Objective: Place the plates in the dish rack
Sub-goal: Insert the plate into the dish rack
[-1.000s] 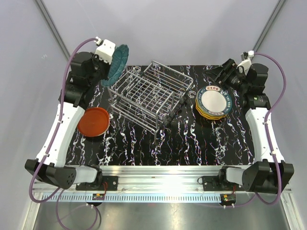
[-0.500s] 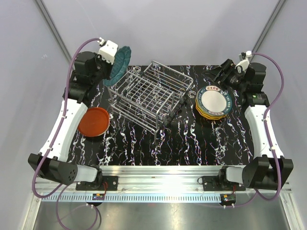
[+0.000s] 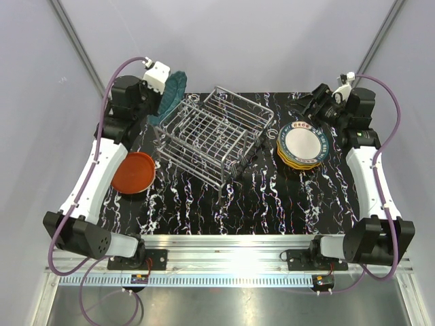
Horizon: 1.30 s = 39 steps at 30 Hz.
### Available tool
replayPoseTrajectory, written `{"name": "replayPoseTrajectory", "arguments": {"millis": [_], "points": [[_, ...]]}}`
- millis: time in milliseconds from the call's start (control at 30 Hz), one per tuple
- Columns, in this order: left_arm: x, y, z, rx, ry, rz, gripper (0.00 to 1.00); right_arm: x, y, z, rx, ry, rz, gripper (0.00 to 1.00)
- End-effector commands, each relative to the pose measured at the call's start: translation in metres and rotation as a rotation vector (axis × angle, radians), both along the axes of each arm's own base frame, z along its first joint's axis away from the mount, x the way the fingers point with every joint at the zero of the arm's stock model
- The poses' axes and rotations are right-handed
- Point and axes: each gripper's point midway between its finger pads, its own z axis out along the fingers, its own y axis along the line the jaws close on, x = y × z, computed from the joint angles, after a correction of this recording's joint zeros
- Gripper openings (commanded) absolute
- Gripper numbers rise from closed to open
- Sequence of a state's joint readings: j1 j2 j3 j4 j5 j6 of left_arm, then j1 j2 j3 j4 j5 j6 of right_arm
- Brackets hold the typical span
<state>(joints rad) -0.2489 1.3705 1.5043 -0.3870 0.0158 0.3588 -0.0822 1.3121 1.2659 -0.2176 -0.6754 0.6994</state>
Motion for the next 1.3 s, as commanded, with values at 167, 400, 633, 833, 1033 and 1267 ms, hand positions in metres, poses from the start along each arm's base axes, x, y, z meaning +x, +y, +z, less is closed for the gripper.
{"name": "replayPoseTrajectory", "arguments": {"millis": [167, 400, 633, 833, 1033, 1267], "points": [[0.010, -0.003, 0.060, -0.097, -0.231, -0.001, 0.14, 0.001, 0.002, 0.018, -0.014, -0.058, 0.025, 0.74], [0.016, -0.004, 0.052, -0.105, -0.208, 0.008, 0.27, 0.001, 0.002, 0.015, -0.015, -0.050, 0.029, 0.74], [0.021, -0.002, 0.046, -0.105, -0.190, 0.028, 0.42, 0.004, 0.002, 0.011, -0.014, -0.038, 0.027, 0.74], [0.022, 0.003, 0.049, -0.109, -0.194, 0.054, 0.59, 0.005, 0.002, 0.009, -0.015, -0.034, 0.029, 0.74], [0.013, 0.007, 0.071, -0.149, -0.226, 0.077, 0.85, 0.002, 0.002, 0.011, -0.020, -0.038, 0.029, 0.75], [-0.026, 0.026, 0.134, -0.212, -0.372, 0.130, 0.99, -0.004, 0.001, 0.014, -0.028, -0.040, 0.023, 0.75]]}}
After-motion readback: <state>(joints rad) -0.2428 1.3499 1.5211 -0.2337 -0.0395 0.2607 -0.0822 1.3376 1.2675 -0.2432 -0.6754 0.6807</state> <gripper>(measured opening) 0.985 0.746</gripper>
